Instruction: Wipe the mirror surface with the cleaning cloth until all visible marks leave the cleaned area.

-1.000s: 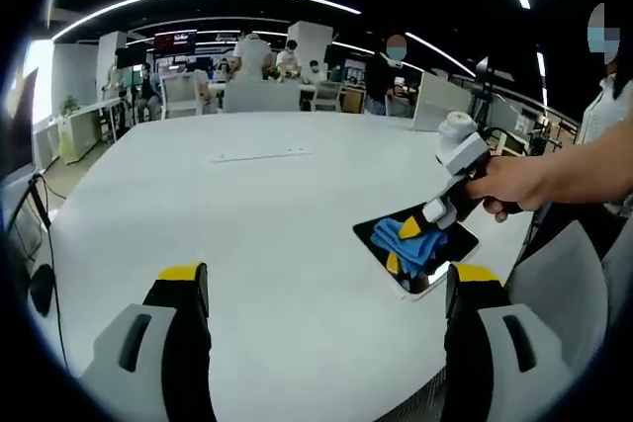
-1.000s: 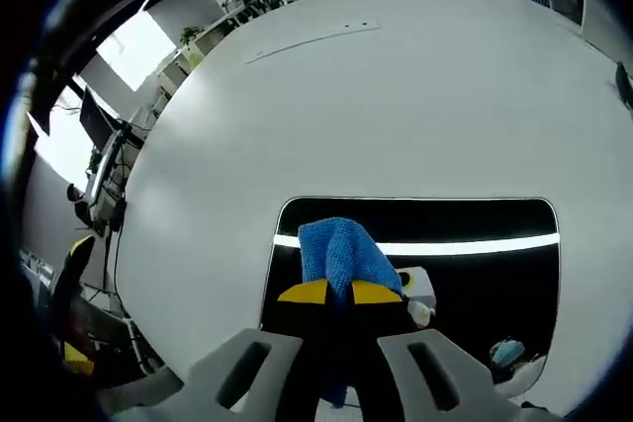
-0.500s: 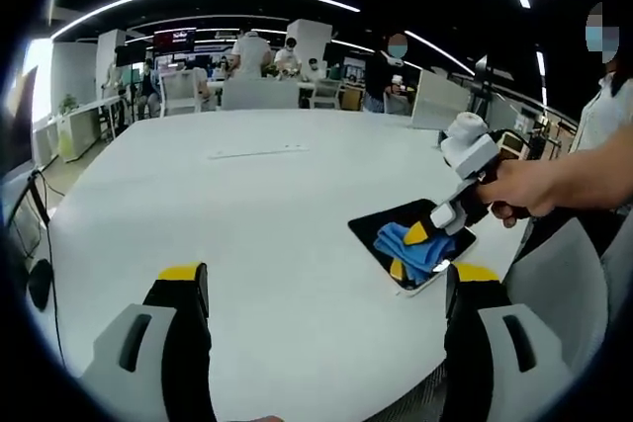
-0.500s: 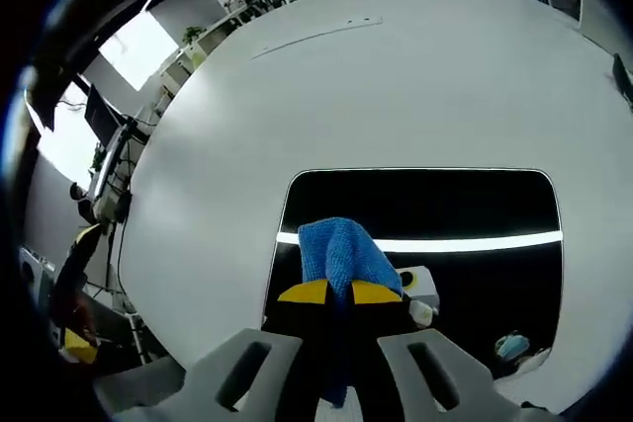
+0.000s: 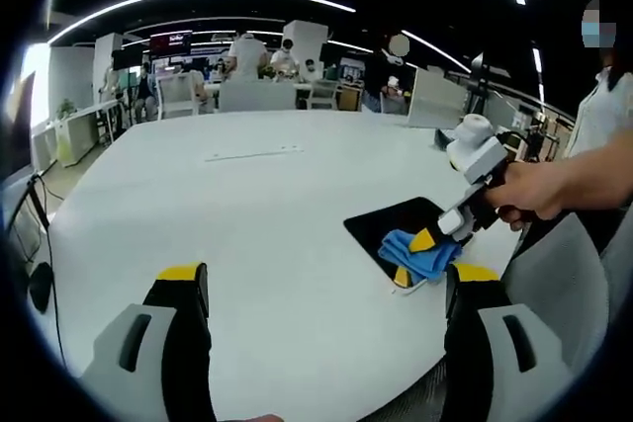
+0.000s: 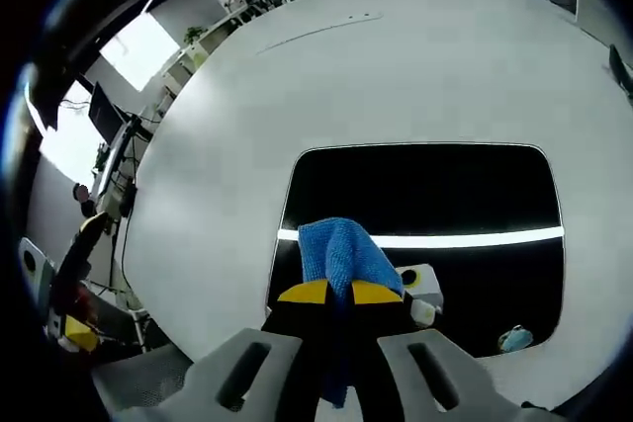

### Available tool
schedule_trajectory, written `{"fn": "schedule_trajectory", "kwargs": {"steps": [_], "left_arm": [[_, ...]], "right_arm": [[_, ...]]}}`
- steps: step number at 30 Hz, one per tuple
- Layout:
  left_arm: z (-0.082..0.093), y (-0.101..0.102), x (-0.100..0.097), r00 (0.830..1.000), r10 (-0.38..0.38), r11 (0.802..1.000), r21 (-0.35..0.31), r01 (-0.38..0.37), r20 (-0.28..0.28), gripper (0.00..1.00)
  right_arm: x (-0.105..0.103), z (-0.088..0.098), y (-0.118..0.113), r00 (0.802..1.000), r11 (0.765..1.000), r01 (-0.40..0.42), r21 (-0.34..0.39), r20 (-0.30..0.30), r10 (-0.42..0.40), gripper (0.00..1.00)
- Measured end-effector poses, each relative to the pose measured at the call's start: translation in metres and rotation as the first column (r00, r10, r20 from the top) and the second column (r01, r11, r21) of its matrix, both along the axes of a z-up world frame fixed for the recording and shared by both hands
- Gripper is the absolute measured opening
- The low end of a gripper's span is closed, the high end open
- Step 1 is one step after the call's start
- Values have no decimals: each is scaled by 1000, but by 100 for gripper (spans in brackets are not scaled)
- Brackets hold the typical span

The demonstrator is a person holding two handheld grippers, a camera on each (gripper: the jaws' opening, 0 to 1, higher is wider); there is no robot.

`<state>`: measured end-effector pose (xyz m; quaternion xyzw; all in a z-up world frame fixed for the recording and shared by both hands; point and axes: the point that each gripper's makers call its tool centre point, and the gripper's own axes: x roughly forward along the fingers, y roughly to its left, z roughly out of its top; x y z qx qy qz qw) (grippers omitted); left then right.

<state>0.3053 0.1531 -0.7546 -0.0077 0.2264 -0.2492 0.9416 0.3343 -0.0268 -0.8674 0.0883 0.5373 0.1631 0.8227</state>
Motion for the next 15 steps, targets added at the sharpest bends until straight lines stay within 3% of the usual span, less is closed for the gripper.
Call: {"fn": "schedule_trajectory", "kwargs": {"steps": [15], "left_arm": [[1,-4,-1,1000,3,1000,0,-3,13,99]], "right_arm": [[-15,2,2,1000,1000,-16,10,-8,16,0]]}}
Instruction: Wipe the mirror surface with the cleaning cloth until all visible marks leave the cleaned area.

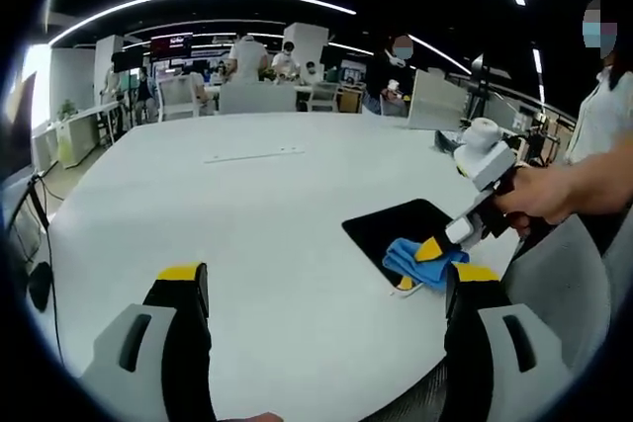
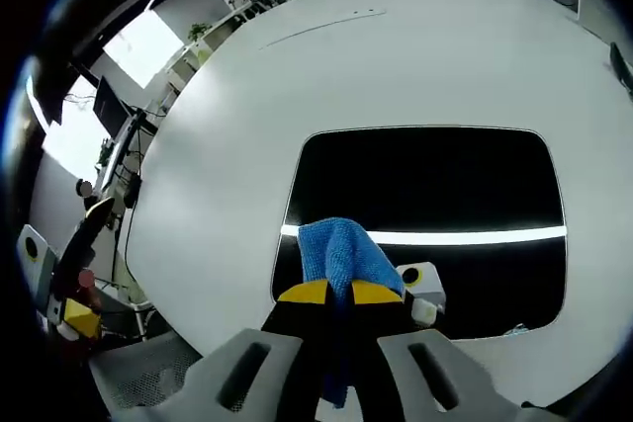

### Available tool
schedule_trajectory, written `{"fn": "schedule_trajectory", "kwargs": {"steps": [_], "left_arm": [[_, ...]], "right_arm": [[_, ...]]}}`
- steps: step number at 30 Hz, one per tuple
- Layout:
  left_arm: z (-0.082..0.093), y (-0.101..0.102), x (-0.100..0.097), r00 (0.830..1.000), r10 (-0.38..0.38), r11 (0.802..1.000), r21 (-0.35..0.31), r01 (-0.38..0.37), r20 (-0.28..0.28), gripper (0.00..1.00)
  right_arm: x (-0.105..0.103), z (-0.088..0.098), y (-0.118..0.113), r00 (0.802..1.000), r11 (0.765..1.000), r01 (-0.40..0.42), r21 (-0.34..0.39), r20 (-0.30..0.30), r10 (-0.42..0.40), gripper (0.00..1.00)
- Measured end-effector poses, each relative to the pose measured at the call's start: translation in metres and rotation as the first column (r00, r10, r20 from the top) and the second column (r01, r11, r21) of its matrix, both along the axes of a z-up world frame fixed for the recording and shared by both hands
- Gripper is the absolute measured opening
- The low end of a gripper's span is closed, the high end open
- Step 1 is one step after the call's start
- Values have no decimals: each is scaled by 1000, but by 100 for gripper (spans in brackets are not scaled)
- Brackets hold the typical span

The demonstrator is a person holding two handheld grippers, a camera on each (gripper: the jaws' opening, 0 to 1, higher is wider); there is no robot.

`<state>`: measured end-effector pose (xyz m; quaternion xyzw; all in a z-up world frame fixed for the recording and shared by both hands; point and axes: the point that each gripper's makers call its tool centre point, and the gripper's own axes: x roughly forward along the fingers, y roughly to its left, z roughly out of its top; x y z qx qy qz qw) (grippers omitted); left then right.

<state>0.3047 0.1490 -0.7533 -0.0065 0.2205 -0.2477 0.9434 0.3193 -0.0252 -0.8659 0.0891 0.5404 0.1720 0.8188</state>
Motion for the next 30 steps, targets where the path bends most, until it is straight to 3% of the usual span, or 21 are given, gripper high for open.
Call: {"fn": "schedule_trajectory", "kwargs": {"steps": [30], "left_arm": [[0,-3,0,1000,-22,1000,15,22,11,99]], "right_arm": [[-10,1,2,1000,1000,-24,13,-10,24,0]]}}
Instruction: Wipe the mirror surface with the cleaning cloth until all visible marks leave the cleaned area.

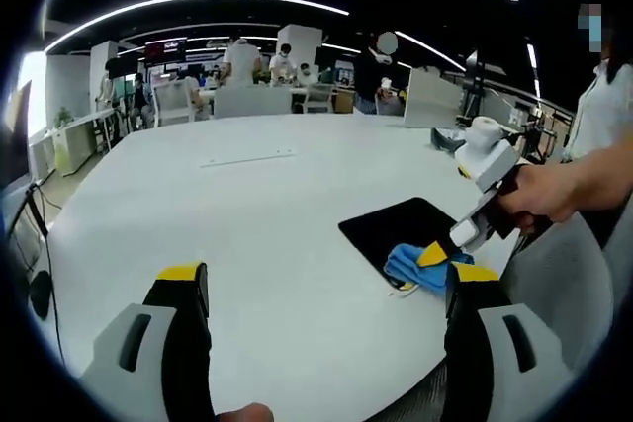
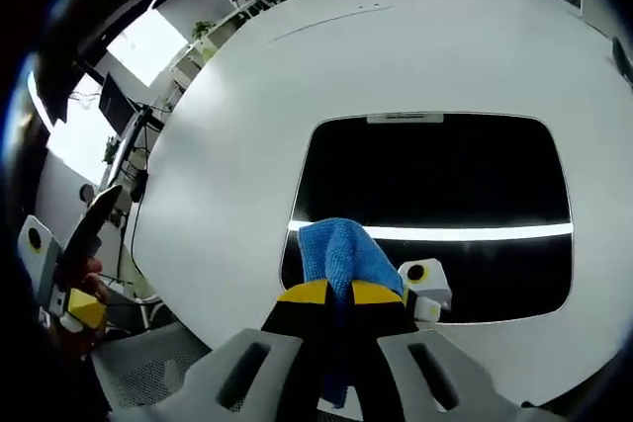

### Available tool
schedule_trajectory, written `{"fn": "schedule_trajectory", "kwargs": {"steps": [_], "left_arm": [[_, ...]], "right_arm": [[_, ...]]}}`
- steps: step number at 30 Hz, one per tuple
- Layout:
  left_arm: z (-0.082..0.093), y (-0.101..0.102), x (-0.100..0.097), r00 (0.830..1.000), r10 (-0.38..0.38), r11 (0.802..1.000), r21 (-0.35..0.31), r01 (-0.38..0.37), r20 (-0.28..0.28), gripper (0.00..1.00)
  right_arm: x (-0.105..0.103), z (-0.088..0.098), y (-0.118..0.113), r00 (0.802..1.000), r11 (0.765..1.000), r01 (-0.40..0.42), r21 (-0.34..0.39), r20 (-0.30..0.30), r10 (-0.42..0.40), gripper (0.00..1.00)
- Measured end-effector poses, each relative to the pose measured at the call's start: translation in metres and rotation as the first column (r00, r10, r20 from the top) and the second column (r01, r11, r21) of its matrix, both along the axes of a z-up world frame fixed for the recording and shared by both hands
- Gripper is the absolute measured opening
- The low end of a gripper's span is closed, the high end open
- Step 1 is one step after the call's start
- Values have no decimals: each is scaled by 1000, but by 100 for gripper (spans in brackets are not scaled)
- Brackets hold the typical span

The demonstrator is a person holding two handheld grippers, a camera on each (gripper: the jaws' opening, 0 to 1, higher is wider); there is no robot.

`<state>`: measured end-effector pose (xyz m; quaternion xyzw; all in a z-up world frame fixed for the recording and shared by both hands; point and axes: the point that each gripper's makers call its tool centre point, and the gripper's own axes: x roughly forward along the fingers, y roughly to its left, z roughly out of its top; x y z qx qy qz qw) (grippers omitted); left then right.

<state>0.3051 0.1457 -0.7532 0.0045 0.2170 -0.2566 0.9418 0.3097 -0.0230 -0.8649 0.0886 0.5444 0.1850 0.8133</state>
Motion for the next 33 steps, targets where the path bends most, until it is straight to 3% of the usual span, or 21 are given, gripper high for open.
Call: {"fn": "schedule_trajectory", "kwargs": {"steps": [8,33], "left_arm": [[9,8,6,1000,19,1000,1,-19,23,99],[2,4,4,1000,8,1000,0,-8,20,99]], "right_arm": [[5,0,-15,1000,1000,12,-9,4,-12,0],[3,0,-39,999,999,36,-31,0,-36,0]]}}
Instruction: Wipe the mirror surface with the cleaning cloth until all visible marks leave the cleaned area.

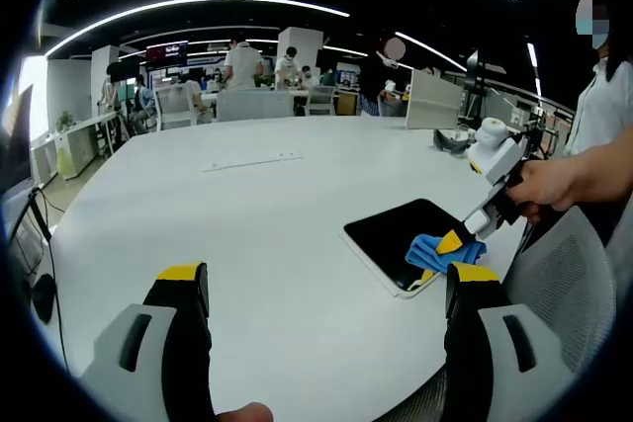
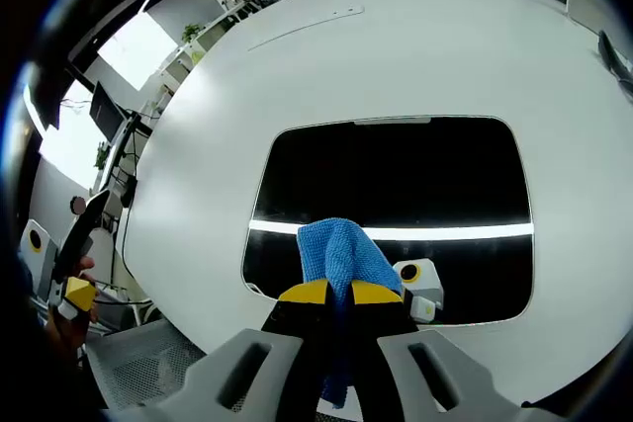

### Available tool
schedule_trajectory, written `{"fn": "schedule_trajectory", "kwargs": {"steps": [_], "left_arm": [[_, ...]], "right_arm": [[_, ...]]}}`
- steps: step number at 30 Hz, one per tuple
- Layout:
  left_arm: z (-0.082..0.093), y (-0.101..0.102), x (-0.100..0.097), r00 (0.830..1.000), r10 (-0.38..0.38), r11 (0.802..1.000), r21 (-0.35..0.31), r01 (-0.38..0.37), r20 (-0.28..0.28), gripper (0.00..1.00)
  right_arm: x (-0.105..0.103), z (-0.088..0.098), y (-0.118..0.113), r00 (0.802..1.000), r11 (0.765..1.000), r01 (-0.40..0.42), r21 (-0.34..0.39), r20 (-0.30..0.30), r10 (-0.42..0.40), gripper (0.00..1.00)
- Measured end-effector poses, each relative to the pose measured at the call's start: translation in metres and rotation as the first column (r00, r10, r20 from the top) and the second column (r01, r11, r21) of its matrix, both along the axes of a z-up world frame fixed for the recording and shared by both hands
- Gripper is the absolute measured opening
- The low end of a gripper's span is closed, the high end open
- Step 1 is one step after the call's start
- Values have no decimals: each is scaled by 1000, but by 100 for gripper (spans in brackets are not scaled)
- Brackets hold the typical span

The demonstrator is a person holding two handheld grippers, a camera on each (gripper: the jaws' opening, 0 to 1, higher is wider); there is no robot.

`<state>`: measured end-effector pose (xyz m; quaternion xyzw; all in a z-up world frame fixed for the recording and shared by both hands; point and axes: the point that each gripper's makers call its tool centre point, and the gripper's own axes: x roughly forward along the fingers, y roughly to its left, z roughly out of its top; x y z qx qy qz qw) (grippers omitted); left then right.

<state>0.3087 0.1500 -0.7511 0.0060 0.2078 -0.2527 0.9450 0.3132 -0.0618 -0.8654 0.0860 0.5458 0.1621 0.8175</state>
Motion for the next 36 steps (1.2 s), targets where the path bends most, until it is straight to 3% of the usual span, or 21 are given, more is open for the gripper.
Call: {"fn": "schedule_trajectory", "kwargs": {"steps": [12,15,25,36], "left_arm": [[-4,-9,-1,1000,-22,999,-36,22,-15,99],[-8,-11,-3,999,-53,999,3,53,-4,99],[-13,-24,-3,996,-93,996,-5,93,-1,99],[-13,-22,5,997,-80,997,11,80,11,99]], "right_arm": [[17,0,1,1000,1000,-2,-14,10,2,0],[23,-1,0,1000,1000,3,-12,8,-3,0],[44,-2,-2,1000,1000,4,-25,17,-3,0],[71,-3,-1,1000,1000,16,-16,22,-15,0]]}}
